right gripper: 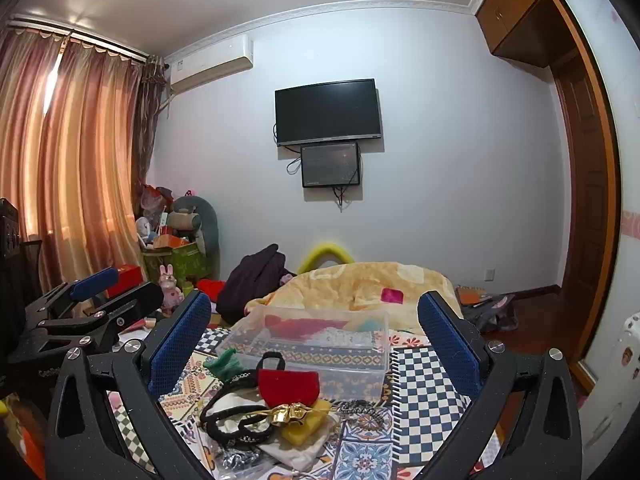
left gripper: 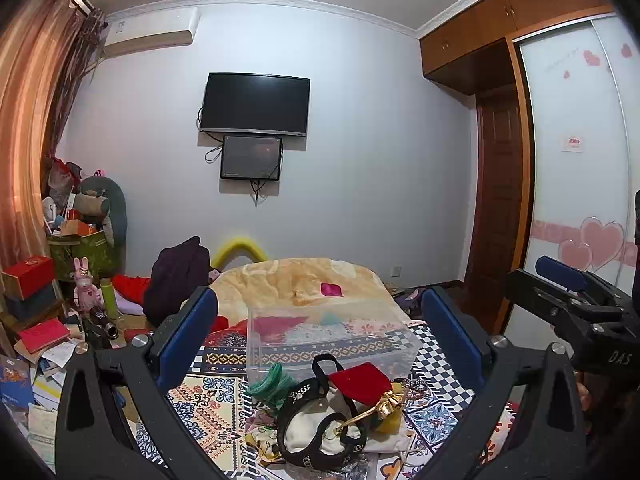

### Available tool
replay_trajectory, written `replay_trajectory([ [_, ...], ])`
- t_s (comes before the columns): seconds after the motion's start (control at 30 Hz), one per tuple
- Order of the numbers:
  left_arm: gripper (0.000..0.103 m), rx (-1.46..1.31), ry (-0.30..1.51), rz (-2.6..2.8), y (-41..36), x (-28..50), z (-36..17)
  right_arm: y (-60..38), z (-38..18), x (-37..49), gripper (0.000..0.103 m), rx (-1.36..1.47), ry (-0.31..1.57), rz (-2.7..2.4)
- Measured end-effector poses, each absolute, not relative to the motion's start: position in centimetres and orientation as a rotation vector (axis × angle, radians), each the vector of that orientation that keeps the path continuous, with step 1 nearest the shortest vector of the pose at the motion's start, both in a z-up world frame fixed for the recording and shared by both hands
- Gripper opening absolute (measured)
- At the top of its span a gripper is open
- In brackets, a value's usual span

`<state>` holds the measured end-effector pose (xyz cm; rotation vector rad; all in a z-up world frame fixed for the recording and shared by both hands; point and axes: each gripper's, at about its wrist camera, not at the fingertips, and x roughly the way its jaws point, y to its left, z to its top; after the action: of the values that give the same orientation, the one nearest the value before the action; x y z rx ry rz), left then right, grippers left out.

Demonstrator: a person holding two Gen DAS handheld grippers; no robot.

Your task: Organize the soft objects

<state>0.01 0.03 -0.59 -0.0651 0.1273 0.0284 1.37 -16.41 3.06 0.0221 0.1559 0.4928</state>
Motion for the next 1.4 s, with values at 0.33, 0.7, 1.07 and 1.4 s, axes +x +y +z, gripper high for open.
replay_trajectory([
  [0.33, 0.103, -0.062, 0.135, 0.023, 0.1, 0.02, -0.45, -16.45, 2.96, 1.41, 0.103, 0.024, 0.158, 0.493],
  [0.7, 0.103, -0.068, 0.137, 0.013, 0.15, -0.05, -0.3, -16.48, 3.01, 1.38, 0.103, 0.025, 0.158, 0.493],
  [1.07, 0.103, -0.07, 0.137, 0.011, 0.24, -0.04, -0.15, -16.34, 3.24, 1.17, 0.103, 0.026, 0.153, 0.495],
  [1.4, 0.103, -0.066, 0.135, 0.012, 0.21, -0.13, -0.22, -16.36, 3.19, 1.11, 0.103, 0.026, 0.152, 0.495],
])
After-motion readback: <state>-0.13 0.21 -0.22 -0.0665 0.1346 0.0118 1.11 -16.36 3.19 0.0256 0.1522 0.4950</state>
